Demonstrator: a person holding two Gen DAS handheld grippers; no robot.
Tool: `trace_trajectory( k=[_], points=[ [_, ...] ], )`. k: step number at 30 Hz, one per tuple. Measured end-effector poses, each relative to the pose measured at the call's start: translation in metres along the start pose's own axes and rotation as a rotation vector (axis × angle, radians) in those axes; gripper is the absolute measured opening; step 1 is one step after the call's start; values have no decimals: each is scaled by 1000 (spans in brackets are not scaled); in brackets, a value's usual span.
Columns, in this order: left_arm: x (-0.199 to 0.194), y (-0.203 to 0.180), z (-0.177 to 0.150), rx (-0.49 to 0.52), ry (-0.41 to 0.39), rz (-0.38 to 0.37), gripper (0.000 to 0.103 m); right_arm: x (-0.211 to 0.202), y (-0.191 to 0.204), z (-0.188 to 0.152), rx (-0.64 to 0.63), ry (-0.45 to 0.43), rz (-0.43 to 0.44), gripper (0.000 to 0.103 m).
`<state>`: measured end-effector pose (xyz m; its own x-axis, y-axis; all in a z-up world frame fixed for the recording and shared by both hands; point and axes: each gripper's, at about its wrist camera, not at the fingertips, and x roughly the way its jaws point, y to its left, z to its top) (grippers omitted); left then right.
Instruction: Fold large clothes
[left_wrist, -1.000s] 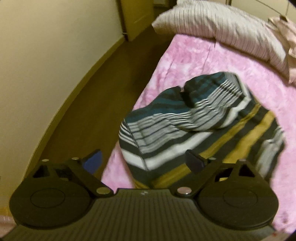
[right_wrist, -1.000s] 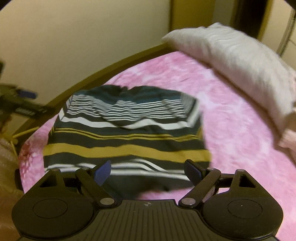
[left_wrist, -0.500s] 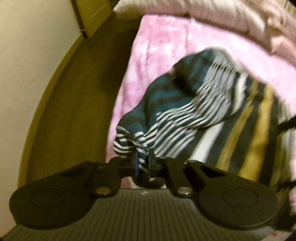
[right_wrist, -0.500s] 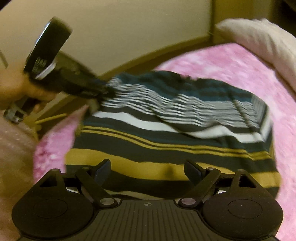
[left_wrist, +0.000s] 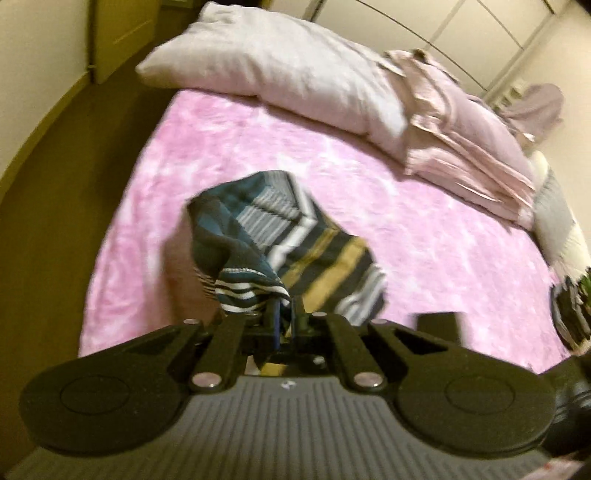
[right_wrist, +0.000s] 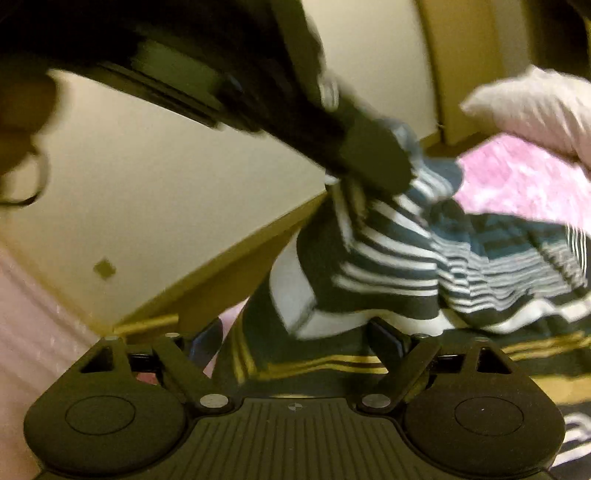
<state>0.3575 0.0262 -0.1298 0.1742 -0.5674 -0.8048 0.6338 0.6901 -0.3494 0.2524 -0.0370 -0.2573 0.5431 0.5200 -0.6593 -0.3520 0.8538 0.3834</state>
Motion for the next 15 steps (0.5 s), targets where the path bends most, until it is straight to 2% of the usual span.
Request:
trace_trajectory(
  k=[1, 5, 7, 9, 12, 15],
  points=[
    [-1, -11, 1, 26, -3, -23, 0, -3, -6, 0, 37, 13, -16, 11],
    [-9, -55, 7, 116, -30, -97, 0, -63, -40, -3, 161, -29, -99, 8],
    [-12, -73, 12, 163, -60, -101, 6, -110, -62, -6, 205, -68, -157, 7],
    [-16, -82, 16, 165, -88, -107, 9, -156, -81, -9, 223, -98, -236, 6],
    [-17, -87, 20, 158, -106, -71, 22, -227, -112, -20, 283, -131, -359, 6],
    [-5, -97, 22, 196, -86, -7, 28, -291, -140, -38, 336, -141, -495, 6]
  ],
)
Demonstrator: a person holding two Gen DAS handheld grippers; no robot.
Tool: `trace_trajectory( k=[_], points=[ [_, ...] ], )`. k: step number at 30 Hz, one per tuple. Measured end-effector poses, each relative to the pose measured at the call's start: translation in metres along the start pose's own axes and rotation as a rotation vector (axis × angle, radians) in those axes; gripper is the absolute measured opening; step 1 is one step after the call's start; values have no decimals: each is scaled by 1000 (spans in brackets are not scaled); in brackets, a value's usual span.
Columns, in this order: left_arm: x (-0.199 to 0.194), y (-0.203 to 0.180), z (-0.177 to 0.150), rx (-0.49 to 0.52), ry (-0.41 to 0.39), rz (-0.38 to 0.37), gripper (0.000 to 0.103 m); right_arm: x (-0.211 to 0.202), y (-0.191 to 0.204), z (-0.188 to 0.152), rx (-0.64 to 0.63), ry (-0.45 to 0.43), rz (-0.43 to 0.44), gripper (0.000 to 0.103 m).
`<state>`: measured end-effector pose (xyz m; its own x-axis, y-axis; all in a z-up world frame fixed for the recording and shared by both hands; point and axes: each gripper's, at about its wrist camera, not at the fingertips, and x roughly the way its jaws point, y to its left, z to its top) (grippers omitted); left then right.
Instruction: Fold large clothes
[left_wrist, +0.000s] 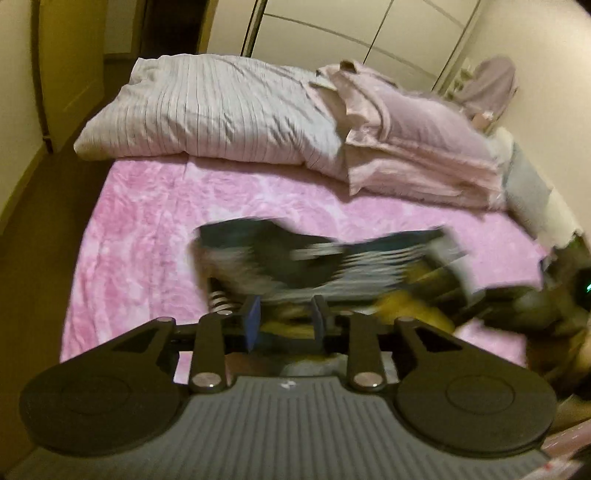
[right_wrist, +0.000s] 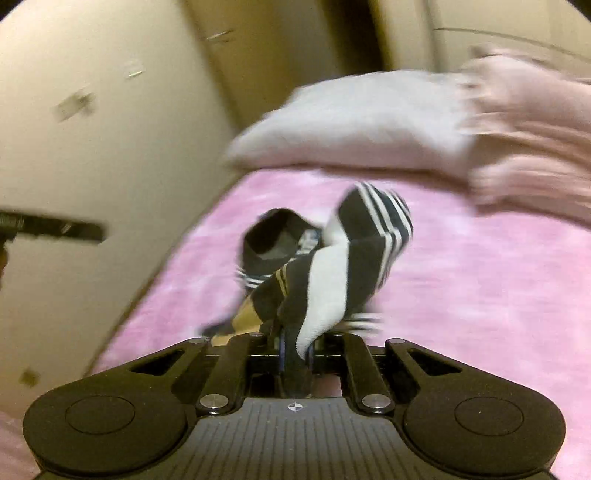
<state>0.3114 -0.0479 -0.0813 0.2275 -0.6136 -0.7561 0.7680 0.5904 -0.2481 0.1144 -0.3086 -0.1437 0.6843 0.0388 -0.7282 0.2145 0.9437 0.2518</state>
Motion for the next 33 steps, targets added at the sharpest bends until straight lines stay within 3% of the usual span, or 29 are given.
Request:
trace_trajectory(
  k=[5, 9, 12, 15, 17, 19, 21, 24, 27, 30, 32, 33],
  points=[
    [38, -44, 7, 83, 53, 15, 37, -45, -119, -16, 120, -7, -238, 6],
    [76, -94, 7, 141, 94, 12, 47, -48, -222, -43, 279, 25, -382, 6],
    [109, -127, 1, 135, 155, 20, 50, -42, -275, -59, 363, 93, -366, 7],
    [146, -159, -3, 168, 204, 39, 57, -45, -296, -70, 383, 106, -340, 9],
    [173, -177, 2, 183, 220, 45, 61, -57, -312, -81, 422, 115, -323, 24],
    [197, -193, 11, 215, 222, 50, 68, -62, -324, -87, 465, 101, -298, 61],
    [227, -208, 25, 245, 221, 41, 73, -70, -335, -97, 510, 68, -273, 68],
    [279, -226, 48, 315, 217, 32, 84, -69, -345, -105, 545, 51, -246, 71],
    [339, -236, 65, 397, 236, 44, 84, -52, -352, -115, 564, 60, -248, 73],
    [395, -225, 74, 399, 289, 63, 84, -26, -365, -126, 606, 56, -262, 74],
    [423, -218, 71, 393, 345, 28, 77, -10, -374, -132, 638, 37, -237, 74],
    [434, -218, 67, 412, 374, 6, 62, -4, -378, -134, 653, 27, -198, 74]
  ],
)
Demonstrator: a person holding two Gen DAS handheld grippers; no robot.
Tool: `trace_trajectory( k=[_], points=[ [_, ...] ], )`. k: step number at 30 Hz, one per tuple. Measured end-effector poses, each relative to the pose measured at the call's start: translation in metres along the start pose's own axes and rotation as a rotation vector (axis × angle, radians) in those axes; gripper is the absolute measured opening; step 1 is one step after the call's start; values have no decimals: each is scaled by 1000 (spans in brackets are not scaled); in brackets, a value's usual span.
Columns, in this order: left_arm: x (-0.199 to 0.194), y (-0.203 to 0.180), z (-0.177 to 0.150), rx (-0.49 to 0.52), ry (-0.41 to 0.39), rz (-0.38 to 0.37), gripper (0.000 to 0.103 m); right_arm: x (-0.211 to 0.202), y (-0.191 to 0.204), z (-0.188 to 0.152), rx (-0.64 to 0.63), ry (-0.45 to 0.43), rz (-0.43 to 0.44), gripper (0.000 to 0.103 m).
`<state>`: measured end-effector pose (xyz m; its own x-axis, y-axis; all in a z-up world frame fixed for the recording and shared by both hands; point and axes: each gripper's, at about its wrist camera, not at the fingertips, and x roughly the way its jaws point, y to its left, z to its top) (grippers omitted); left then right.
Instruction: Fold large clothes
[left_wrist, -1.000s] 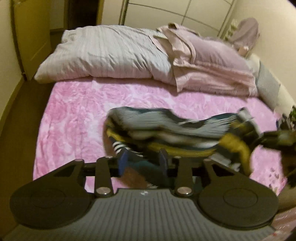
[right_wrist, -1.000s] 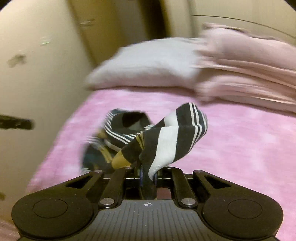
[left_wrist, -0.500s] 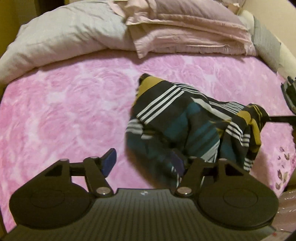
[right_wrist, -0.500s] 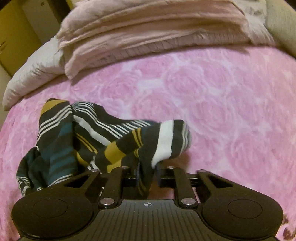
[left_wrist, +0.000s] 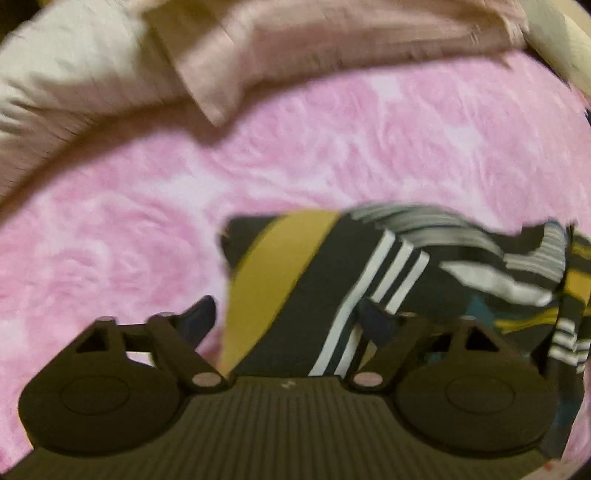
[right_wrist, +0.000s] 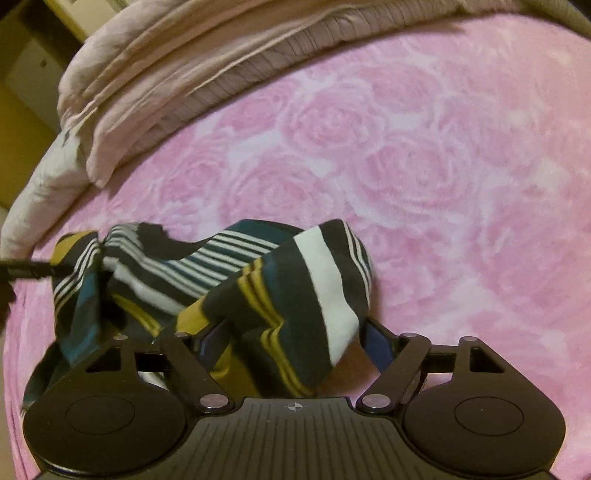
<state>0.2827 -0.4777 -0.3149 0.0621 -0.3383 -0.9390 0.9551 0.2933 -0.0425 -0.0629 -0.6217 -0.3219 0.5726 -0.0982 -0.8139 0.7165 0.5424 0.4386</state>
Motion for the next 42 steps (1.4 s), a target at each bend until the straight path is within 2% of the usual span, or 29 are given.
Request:
trace_trajectory(
  k=[1, 2, 3, 4, 7, 10, 13, 16, 18, 21, 23, 24, 25, 27, 30, 31, 34, 36, 38, 39, 42],
  points=[
    [7, -2, -1, 20, 12, -15, 49, 6, -2, 0, 17, 3, 42, 67],
    [12, -5, -3, 31, 19, -26, 42, 11, -4, 0, 29, 7, 70, 56],
    [13, -7, -6, 33, 26, -34, 27, 14, -3, -1, 29, 20, 74, 32],
    [11, -10, -7, 35, 25, -26, 14, 13, -1, -1, 25, 27, 54, 21],
    [-20, -21, -17, 44, -27, 13, 8, -14, 7, 4, -13, -1, 45, 14],
    [-77, -37, -31, 13, -122, 32, 7, -63, 12, 9, -49, -29, 75, 12],
    [-148, -58, -49, -25, -227, 31, 7, -127, 16, 18, -97, -63, 76, 12],
    [-208, -79, -51, -73, -311, 31, 7, -201, 19, 46, -170, -162, 42, 12],
    [-234, -89, -42, -98, -361, 8, 7, -234, 16, 75, -218, -224, 6, 12],
    [-240, -99, -8, -99, -424, -24, 8, -247, 6, 122, -307, -304, -43, 17],
    [-228, -105, 18, -99, -451, -33, 13, -232, -10, 153, -295, -306, -133, 37],
    [-215, -106, 33, -115, -441, -31, 22, -225, -16, 161, -255, -313, -215, 55],
    [-201, -107, 43, -127, -421, -10, 30, -222, -22, 164, -217, -339, -293, 62],
    [-178, -108, 54, -158, -373, 40, 31, -219, -26, 155, -192, -354, -287, 63],
    [-162, -114, 40, -153, -343, 36, 34, -202, -24, 112, -189, -293, -241, 65],
    [-161, -116, 30, -146, -338, 30, 36, -193, -23, 96, -184, -258, -235, 65],
    [-144, -127, -12, -145, -284, -4, 37, -163, -19, 36, -131, -149, -208, 65],
    [-134, -132, -36, -157, -245, -24, 37, -138, -9, -6, -140, -72, -180, 66],
    [-123, -142, -59, -167, -219, -53, 38, -109, 7, -38, -198, -1, -144, 68],
    [-120, -149, -72, -170, -210, -63, 41, -94, 16, -52, -238, 30, -135, 69],
    [-105, -164, -105, -187, -158, -88, 44, -51, 33, -90, -338, 100, -145, 70]
  ],
)
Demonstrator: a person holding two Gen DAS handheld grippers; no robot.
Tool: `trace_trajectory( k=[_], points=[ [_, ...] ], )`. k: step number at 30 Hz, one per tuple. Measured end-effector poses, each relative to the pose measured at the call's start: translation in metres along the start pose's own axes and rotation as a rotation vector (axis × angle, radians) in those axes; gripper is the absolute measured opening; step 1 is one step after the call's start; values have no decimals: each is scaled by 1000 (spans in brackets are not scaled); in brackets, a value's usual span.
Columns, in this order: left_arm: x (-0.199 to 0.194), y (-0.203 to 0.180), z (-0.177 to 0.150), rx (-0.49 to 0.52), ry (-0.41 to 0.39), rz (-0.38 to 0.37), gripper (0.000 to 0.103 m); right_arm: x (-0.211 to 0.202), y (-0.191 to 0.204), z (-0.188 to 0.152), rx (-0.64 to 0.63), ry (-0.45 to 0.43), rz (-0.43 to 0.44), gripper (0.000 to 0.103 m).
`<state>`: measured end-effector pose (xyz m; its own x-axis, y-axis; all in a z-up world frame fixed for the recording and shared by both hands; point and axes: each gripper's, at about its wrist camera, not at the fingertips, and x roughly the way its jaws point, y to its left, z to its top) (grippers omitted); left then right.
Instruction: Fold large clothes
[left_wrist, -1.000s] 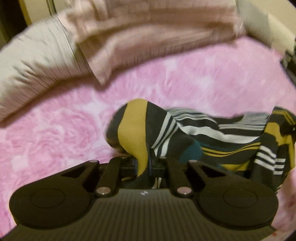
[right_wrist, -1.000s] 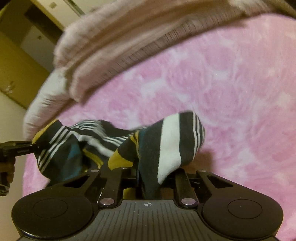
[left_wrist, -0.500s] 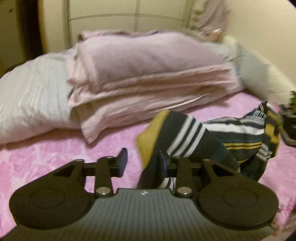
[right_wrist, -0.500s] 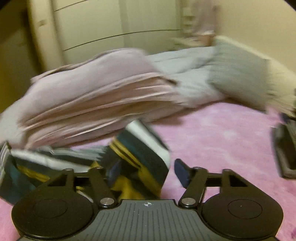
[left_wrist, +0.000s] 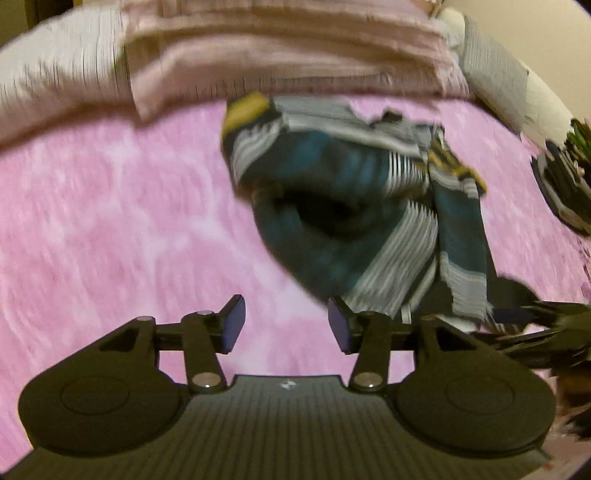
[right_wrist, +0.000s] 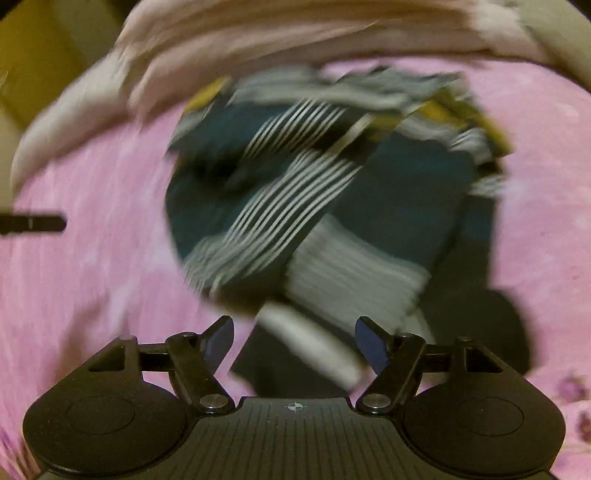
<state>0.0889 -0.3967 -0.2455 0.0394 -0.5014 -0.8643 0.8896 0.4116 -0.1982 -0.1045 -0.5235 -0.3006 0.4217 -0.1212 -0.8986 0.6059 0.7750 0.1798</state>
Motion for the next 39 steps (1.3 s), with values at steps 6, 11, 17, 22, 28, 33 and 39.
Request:
trace_trajectory(
  k=[6, 11, 17, 22, 28, 33, 39],
  points=[
    [5, -16, -38, -8, 60, 29, 44, 40, 12, -25, -227, 23, -91, 48],
    [-6, -44, -35, -4, 60, 78, 44, -35, -46, -6, -96, -28, 10, 1],
    [-5, -109, -7, 14, 2, 113, 44, -190, -204, 35, 72, -352, -165, 1],
    [31, -171, 4, 161, 8, 116, 53, -232, -331, 46, 230, -448, -521, 47],
    [79, -213, -24, 385, 91, 132, 63, -144, -313, 4, 206, -224, -151, 70],
    [119, -230, -73, 697, 150, 161, 65, -66, -220, -46, 62, -74, 147, 70],
    [138, -222, -98, 877, 120, 98, 34, -18, -187, -61, -15, -70, 143, 69]
  ],
)
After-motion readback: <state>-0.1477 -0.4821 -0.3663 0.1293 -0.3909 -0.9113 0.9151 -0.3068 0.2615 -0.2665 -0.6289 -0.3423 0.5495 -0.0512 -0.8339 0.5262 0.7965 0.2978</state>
